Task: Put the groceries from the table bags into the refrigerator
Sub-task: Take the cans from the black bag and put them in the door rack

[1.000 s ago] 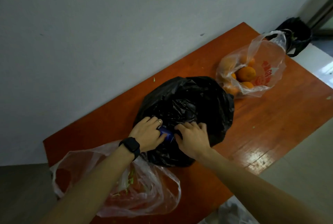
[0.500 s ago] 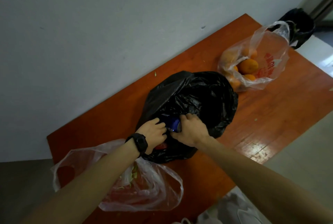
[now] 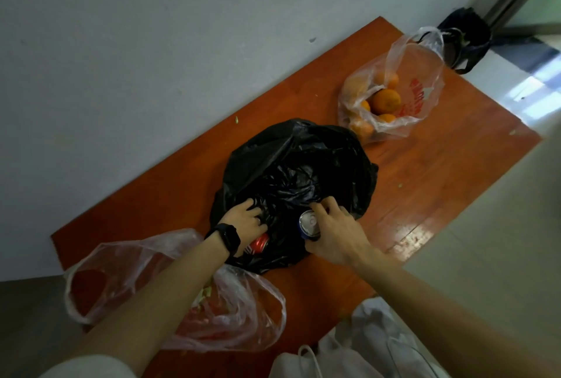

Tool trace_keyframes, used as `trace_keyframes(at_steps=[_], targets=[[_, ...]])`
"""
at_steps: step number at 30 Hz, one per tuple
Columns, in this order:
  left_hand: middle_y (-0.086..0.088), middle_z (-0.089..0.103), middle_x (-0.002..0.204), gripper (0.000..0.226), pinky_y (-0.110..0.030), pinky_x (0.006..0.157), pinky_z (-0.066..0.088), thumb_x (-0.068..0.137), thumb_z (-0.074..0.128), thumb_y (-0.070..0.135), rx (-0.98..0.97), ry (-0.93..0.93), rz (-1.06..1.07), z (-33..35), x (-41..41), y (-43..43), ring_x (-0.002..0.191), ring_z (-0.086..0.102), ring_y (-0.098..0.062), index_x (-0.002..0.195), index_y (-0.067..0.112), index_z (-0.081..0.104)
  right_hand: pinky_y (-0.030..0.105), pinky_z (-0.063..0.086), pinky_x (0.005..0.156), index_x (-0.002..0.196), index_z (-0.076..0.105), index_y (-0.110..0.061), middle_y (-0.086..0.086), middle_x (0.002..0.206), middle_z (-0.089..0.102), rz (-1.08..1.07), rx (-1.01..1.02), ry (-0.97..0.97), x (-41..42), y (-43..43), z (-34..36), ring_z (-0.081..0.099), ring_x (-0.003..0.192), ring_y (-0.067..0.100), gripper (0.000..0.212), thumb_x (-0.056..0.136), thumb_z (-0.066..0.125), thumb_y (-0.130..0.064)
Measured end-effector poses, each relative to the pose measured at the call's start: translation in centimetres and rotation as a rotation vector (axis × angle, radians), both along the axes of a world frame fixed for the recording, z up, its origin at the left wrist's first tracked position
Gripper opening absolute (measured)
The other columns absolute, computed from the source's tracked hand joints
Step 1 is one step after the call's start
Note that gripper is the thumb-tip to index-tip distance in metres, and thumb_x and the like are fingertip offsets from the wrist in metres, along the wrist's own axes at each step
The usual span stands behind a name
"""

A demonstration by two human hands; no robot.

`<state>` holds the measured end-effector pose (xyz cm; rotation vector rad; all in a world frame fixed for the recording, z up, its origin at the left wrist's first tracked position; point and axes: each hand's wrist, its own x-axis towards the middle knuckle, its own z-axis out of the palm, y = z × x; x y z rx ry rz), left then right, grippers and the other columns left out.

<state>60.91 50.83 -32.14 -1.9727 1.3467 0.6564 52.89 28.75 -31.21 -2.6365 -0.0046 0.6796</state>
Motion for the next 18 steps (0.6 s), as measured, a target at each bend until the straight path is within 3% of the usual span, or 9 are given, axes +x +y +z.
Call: trace_keyframes(at_steps=[5, 9, 12, 14, 18], targets=[[-0.006, 0.066, 0.116, 0.065, -0.043, 0.112, 0.021, 0.083, 0.064, 0.046, -0.155, -0.02, 0.126, 0.2, 0.3, 0.9, 0.123, 0.045, -0.026, 0.135, 0.01, 0.047, 0.043, 0.049, 0.097, 0.151, 0.018, -0.022, 0.001, 0.151, 0.033, -0.006, -0.011, -0.06, -0.9, 0.8, -1.1, 0.042, 0.131, 0.031, 0.088, 0.086, 0.067, -0.055], [0.002, 0.063, 0.12, 0.076, -0.039, 0.102, 0.025, 0.074, 0.059, 0.069, -0.405, -0.049, 0.38, 1.8, 0.2, 0.8, 0.121, 0.048, -0.019, 0.13, 0.018, 0.049, 0.042, 0.05, 0.094, 0.146, 0.024, -0.026, 0.001, 0.141, 0.048, -0.076, 0.11, -0.051, -0.9, -0.1, -1.1, 0.051, 0.124, 0.03, 0.084, 0.081, 0.075, -0.046], [0.009, 0.06, 0.126, 0.082, -0.035, 0.105, 0.024, 0.065, 0.063, 0.075, -0.619, -0.005, 0.641, 4.1, 0.2, -0.4, 0.125, 0.045, -0.013, 0.129, 0.027, 0.048, 0.031, 0.052, 0.084, 0.134, 0.031, -0.027, -0.009, 0.118, 0.06, -0.215, 0.288, -0.108, -0.9, -1.6, 0.9, 0.061, 0.103, 0.015, 0.081, 0.073, 0.081, -0.045], [0.012, 0.058, 0.126, 0.082, -0.032, 0.107, 0.025, 0.062, 0.069, 0.074, -0.768, 0.036, 0.769, 6.2, 0.2, -1.9, 0.124, 0.046, -0.011, 0.129, 0.031, 0.048, 0.02, 0.052, 0.077, 0.127, 0.035, -0.032, -0.022, 0.106, 0.058, -0.308, 0.405, -0.154, -1.1, -3.1, 3.1, 0.06, 0.092, 0.001, 0.079, 0.068, 0.085, -0.049], [0.019, 0.063, 0.115, 0.076, -0.029, 0.099, 0.047, 0.058, 0.081, 0.064, -1.104, 0.239, 1.019, 9.3, 0.6, -5.8, 0.106, 0.059, -0.002, 0.123, 0.038, 0.051, 0.007, 0.047, 0.072, 0.118, 0.042, -0.043, -0.03, 0.106, 0.061, -0.427, 0.518, -0.301, -1.3, -6.9, 7.8, 0.06, 0.094, -0.013, 0.074, 0.063, 0.091, -0.045]])
